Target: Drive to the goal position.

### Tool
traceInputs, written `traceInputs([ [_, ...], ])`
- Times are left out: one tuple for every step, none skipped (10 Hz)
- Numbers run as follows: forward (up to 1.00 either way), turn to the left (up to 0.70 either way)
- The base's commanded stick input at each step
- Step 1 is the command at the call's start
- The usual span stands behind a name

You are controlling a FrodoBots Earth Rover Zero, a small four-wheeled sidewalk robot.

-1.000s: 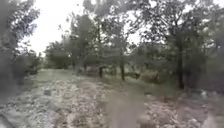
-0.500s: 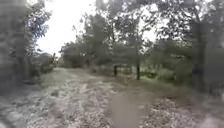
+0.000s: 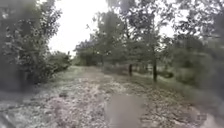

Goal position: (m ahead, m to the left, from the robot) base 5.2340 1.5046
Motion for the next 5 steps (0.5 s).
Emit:
traceInputs([
  [0.5,0.0],
  [0.5,0.0],
  [0.5,0.0],
  [0.5,0.0],
  [0.5,0.0],
])
